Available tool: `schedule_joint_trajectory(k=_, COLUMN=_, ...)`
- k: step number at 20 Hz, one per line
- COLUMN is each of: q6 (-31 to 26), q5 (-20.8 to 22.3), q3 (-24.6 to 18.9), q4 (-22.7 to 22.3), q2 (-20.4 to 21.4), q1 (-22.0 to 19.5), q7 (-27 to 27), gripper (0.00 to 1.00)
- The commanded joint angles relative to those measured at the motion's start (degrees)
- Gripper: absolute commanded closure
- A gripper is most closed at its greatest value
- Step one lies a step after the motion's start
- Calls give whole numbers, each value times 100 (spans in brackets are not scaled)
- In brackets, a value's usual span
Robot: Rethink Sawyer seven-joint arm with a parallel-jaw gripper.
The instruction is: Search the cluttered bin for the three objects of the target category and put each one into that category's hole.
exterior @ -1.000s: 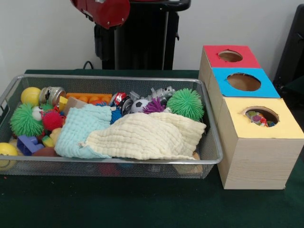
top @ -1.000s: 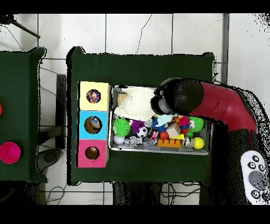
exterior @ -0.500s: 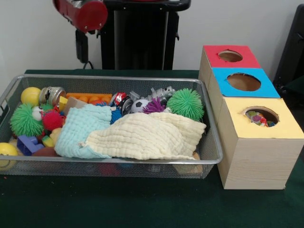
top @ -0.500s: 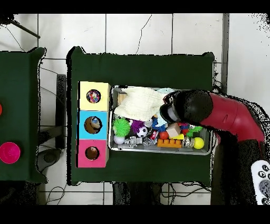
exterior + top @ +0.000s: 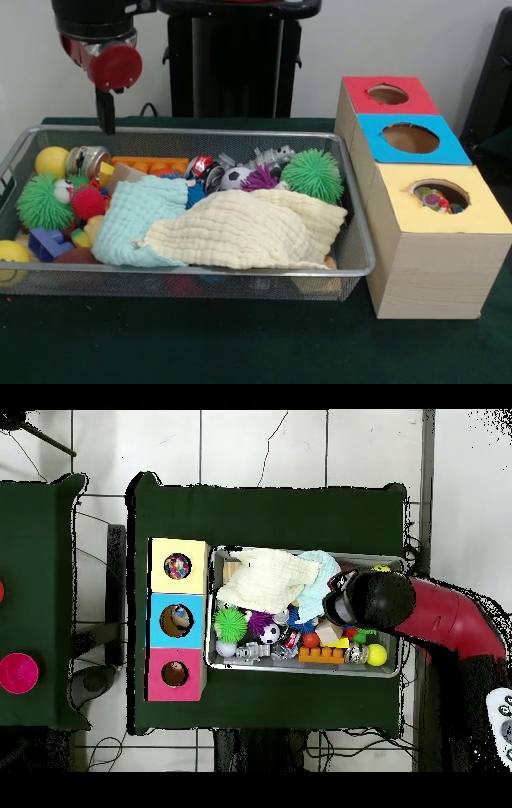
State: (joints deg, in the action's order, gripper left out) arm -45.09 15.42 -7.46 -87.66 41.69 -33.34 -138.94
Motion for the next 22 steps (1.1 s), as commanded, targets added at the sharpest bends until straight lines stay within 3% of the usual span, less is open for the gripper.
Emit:
schedule_joint_trajectory(k=1, q6=469, q5=374, q3=-184, q4=-757, q2=-429, q1=-108, q7=512, gripper=100)
schedule_joint_trajectory(k=6, q6=940, q5=446, q3=-198, q4=-923, q2=-688, q1=-134, q7=309, gripper=100)
schedule_joint_trajectory(k=16, q6=1557, q5=583, q3=136, q4=-1163, q2=-703, q1=165, q7=-24, gripper=100)
schedule_joint_trajectory(k=22, q6=1923, q5=321, q3=313, q4=-1952, q2=-380, q1=366, q7=-429, gripper=100)
